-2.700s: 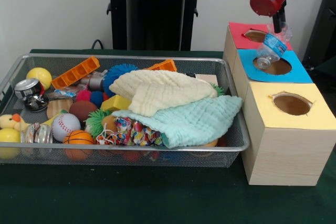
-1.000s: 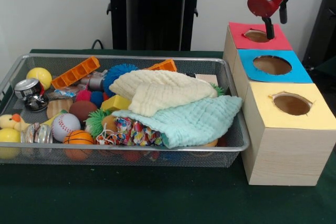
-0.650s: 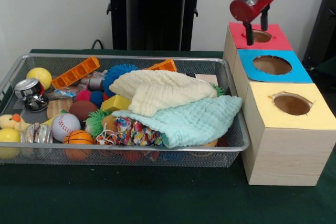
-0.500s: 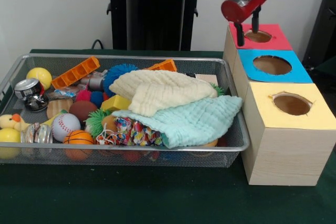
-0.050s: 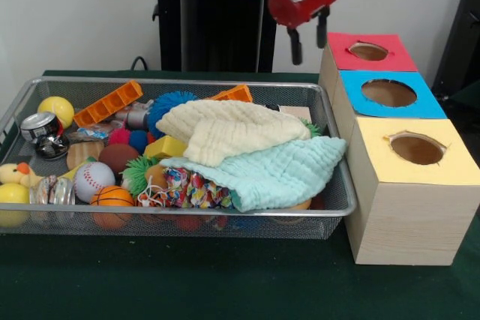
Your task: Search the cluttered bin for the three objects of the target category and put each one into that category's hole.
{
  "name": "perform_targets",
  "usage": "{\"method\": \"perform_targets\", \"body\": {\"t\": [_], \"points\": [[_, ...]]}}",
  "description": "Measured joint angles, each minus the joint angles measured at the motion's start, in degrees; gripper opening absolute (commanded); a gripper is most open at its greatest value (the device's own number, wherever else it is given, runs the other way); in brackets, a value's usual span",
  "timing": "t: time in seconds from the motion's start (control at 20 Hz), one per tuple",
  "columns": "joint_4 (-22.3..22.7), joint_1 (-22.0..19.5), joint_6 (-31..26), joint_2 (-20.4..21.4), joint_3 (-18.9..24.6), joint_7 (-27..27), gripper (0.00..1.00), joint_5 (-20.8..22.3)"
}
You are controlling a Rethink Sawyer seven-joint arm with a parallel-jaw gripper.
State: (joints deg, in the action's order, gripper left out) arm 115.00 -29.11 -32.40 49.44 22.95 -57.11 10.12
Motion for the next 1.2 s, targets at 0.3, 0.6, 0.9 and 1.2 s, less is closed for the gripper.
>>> {"method": "perform_targets", "body": {"t": [0.3,0.6,0.9,1.2], "points": [[-0.32,-8.45,-0.51,0.93,0.15,0.01,1.00,4.14],[-1.63,-14.73,-2.72,0.07,0.79,0.05,1.00,8.79],[-5.47,-18.81,-7.22,-2.79,1.67,0.05,1.00,13.00],[-10.02,-19.21,-12.10,-6.64,2.86,0.06,1.00,17.11]]}}
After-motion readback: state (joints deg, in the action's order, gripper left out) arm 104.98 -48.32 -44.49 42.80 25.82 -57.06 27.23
